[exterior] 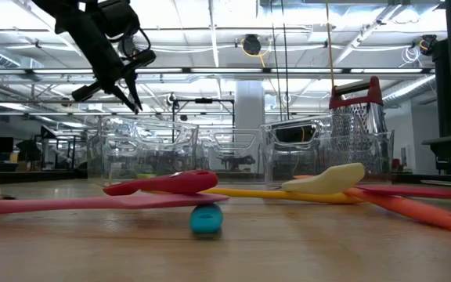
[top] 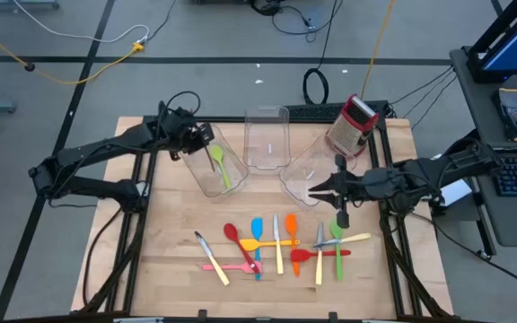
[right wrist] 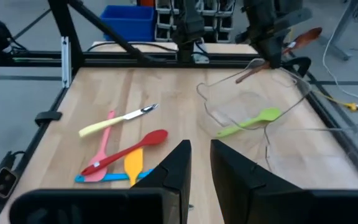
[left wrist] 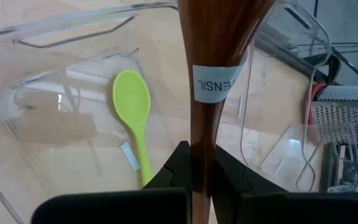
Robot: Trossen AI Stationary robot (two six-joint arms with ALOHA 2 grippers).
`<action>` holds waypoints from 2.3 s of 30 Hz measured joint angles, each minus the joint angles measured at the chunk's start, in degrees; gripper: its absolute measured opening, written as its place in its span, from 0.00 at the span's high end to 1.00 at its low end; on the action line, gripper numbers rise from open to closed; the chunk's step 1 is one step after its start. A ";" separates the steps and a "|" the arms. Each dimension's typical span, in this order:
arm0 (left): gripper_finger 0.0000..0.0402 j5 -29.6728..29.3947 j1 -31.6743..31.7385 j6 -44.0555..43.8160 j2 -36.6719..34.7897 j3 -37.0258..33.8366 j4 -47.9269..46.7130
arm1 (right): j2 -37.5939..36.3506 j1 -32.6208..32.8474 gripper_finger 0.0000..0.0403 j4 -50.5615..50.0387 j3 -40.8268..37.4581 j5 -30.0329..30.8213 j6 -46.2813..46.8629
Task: Pick & Place Kitchen Items
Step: Put the brown serving spoon into the left transparent bin
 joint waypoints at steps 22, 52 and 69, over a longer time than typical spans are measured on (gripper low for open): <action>0.96 6.32 -4.96 -4.85 5.96 0.02 -3.83 | -0.60 4.20 0.87 -8.41 0.00 5.56 4.27; 0.96 18.93 -2.10 2.18 18.69 0.04 0.45 | -0.64 4.20 0.87 -8.36 0.00 5.53 4.42; 0.96 15.37 -2.16 1.73 19.61 0.04 -2.17 | -4.03 4.13 0.87 1.14 -9.60 5.50 7.00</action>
